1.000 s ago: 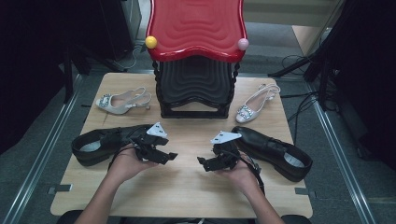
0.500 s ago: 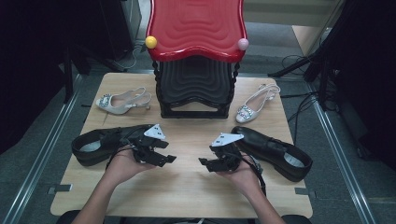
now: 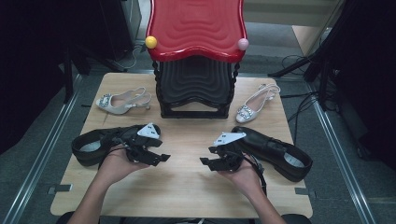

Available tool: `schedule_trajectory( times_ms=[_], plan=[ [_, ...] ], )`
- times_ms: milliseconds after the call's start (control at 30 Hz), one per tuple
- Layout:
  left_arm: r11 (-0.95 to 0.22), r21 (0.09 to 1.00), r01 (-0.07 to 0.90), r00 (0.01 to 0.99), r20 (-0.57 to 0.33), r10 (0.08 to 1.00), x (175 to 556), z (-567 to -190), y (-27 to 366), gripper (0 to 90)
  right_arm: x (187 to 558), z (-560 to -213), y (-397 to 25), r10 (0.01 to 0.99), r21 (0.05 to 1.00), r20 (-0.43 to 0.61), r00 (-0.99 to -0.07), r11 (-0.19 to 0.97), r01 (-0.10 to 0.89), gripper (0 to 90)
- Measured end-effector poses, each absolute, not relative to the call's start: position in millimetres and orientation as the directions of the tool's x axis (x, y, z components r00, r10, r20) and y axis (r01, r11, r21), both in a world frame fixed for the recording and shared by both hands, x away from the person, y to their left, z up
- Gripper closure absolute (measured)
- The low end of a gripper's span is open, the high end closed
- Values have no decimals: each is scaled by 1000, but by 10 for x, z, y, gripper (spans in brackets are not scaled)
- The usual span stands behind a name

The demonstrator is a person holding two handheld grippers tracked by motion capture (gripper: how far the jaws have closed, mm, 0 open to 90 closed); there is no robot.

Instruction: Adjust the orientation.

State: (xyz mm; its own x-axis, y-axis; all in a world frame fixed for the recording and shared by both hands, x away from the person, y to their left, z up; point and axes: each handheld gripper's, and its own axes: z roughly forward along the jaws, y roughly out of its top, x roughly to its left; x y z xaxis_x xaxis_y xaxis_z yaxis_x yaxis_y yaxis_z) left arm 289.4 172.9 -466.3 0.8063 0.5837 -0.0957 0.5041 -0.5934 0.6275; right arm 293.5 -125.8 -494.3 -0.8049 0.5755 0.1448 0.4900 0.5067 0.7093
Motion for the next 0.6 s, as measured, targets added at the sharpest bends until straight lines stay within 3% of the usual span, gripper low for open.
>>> schedule_trajectory(
  times_ms=[600],
  plan=[
    [-535, 642, 549, 761, -120, 637, 2833, -4536, 2025, 370, 2968, -4887, -1241, 546, 740, 161, -822, 485, 466, 492]
  ],
)
